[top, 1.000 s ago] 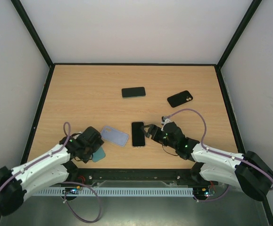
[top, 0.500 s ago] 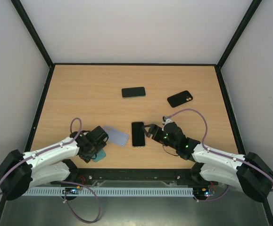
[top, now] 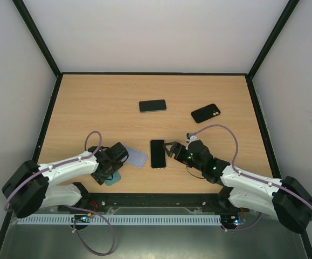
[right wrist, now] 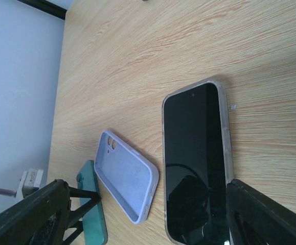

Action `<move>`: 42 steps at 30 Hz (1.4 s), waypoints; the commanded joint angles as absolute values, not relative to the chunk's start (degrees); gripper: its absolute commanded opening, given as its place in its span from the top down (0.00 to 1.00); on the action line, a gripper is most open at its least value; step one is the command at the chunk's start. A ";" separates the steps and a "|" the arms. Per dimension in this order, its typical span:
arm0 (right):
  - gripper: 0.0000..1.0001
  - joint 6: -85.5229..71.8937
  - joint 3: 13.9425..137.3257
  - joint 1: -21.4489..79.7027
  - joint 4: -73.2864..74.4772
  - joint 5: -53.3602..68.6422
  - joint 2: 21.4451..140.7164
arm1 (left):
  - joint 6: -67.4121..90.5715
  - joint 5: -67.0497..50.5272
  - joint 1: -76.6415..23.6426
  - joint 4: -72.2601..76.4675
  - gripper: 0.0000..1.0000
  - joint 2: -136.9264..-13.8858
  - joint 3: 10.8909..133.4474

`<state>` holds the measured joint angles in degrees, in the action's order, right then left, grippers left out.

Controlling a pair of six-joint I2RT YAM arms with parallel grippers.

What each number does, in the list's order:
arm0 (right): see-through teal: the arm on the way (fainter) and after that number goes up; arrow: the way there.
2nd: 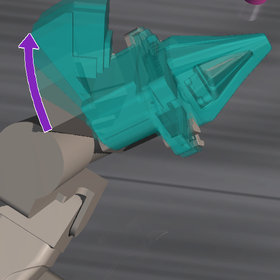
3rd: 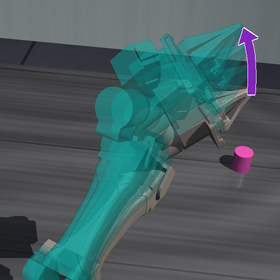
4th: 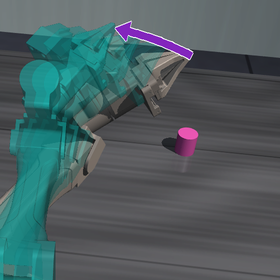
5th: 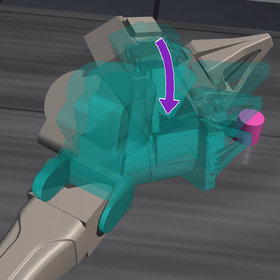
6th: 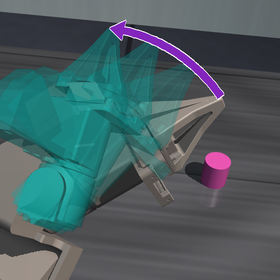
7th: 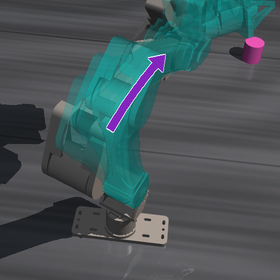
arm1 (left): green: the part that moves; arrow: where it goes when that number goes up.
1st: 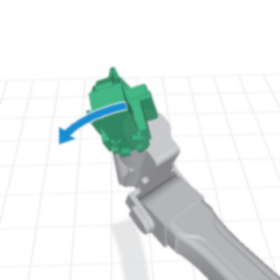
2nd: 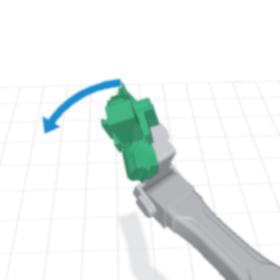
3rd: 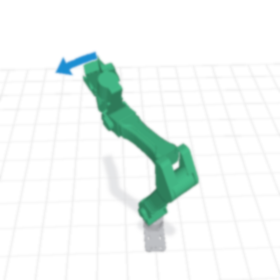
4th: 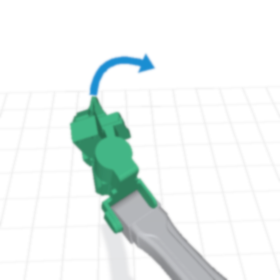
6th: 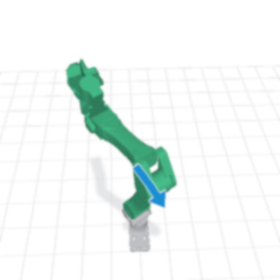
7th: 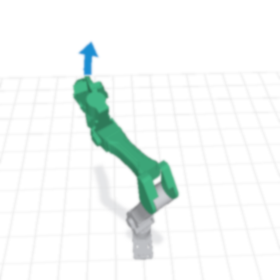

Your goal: Put the phone into the phone case

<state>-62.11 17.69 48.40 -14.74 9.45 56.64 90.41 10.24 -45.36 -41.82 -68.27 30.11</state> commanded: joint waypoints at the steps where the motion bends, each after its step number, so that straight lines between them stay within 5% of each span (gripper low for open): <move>1: 0.18 -61.31 17.56 48.77 -12.98 7.78 55.17 | 90.35 11.96 -45.53 -41.92 0.12 -72.55 29.95; 18: 0.21 -61.09 16.62 51.07 -15.55 9.44 54.87 | 90.97 9.13 -45.51 -39.19 0.32 -66.64 29.07; 30: 0.46 -60.20 26.19 66.84 -25.71 7.67 73.61 | 91.66 1.94 -45.65 -34.06 0.37 -58.66 27.68; 42: 0.57 -61.66 33.30 71.54 -29.91 10.42 88.34 | 93.32 -1.31 -45.97 -30.96 0.37 -54.66 26.10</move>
<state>-60.90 31.59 70.94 -27.81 10.63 86.46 92.18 0.23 -45.69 -32.40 -56.01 26.28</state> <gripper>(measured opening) 0.443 0.741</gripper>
